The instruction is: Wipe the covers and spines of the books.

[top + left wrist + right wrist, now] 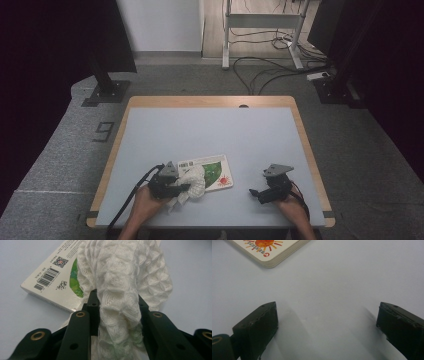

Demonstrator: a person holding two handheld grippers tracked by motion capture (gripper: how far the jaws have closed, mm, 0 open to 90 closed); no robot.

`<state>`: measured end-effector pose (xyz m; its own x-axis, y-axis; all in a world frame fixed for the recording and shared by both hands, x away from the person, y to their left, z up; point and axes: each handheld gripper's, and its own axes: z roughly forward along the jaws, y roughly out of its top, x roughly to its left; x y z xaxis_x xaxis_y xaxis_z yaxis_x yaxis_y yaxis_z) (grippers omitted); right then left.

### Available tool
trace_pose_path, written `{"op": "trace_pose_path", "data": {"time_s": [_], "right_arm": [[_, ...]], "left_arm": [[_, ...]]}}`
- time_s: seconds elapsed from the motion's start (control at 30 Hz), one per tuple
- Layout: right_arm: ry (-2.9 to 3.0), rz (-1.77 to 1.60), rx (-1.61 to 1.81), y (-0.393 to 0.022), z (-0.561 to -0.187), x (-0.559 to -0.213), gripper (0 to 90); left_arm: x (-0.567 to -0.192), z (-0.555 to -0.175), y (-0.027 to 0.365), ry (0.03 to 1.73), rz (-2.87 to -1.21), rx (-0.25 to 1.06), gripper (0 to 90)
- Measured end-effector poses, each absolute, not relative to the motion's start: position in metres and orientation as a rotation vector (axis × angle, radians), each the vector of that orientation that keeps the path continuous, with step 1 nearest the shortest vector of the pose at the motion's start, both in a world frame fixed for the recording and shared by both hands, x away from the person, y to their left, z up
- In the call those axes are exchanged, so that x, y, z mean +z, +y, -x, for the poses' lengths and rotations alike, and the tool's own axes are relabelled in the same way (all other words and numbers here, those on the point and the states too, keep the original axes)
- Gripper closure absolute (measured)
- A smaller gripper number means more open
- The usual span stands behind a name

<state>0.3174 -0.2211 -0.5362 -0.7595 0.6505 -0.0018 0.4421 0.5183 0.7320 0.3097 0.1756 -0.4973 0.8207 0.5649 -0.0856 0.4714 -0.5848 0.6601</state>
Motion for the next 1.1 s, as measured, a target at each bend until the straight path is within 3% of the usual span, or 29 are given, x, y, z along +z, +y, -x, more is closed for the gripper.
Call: {"op": "trace_pose_path", "data": {"time_s": [1.1], "right_arm": [[2.487, -0.918, 1.083, -0.221, -0.318, -0.536, 3.1]], "left_arm": [[-0.499, -0.337, 0.1, 0.638, -2.348, 0.119, 67.8]]}}
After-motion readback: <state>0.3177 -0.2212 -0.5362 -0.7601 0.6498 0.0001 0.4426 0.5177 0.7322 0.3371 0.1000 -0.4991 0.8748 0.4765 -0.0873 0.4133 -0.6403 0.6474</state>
